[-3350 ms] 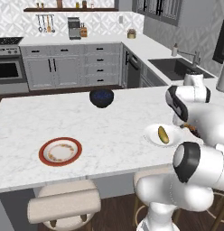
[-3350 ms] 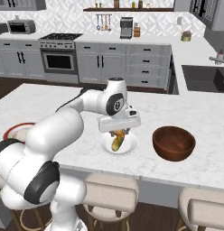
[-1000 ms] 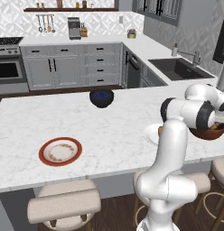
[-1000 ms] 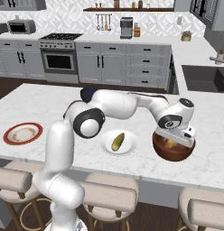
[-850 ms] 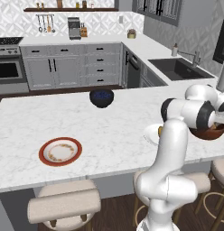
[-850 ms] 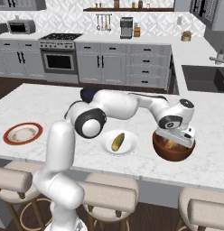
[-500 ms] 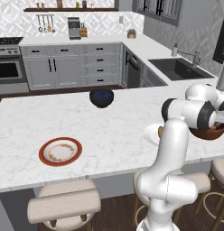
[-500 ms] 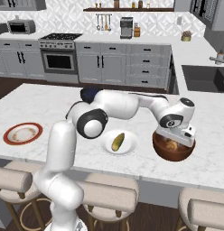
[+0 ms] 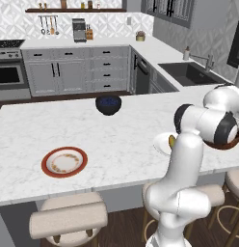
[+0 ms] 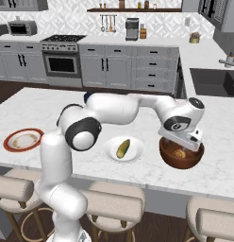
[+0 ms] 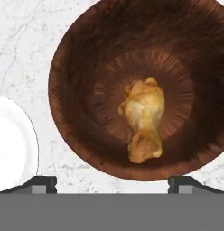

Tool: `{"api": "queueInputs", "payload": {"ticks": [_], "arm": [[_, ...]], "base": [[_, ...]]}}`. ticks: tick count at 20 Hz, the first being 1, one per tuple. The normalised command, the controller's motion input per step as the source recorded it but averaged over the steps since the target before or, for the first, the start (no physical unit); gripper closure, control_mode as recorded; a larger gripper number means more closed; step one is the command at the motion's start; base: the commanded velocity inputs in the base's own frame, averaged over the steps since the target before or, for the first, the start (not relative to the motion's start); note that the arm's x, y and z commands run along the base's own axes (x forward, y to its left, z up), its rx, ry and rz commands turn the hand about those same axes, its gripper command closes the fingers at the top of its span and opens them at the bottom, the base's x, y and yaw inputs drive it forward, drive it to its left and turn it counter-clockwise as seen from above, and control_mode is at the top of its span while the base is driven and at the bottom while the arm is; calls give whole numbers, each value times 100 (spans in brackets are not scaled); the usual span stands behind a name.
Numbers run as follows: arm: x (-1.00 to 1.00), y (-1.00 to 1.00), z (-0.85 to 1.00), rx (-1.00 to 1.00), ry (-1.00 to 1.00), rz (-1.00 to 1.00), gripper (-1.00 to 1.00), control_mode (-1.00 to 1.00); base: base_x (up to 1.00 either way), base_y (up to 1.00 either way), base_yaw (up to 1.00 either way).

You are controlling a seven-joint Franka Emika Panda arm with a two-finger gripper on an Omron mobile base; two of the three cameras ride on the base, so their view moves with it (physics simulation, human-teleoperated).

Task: Pick the chicken drumstick and cucumber from their plates and place them in the bowl. Then put the bowl in the fridge.

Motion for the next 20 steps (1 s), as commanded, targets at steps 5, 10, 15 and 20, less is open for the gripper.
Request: {"api": "queueInputs", "payload": {"ticks": [5,10,15,20], "arm": [[-80,98,61,-3,1,0,-100,-100],[-69,100,37,-7,0,3,-100,-100],[-43,100,0,-9,-3,15,-100,-100],[0,97,1,-13,0,14,-100,-100]], "base": [[0,0,0],[0,0,0],[0,0,0],[0,0,0]]}}
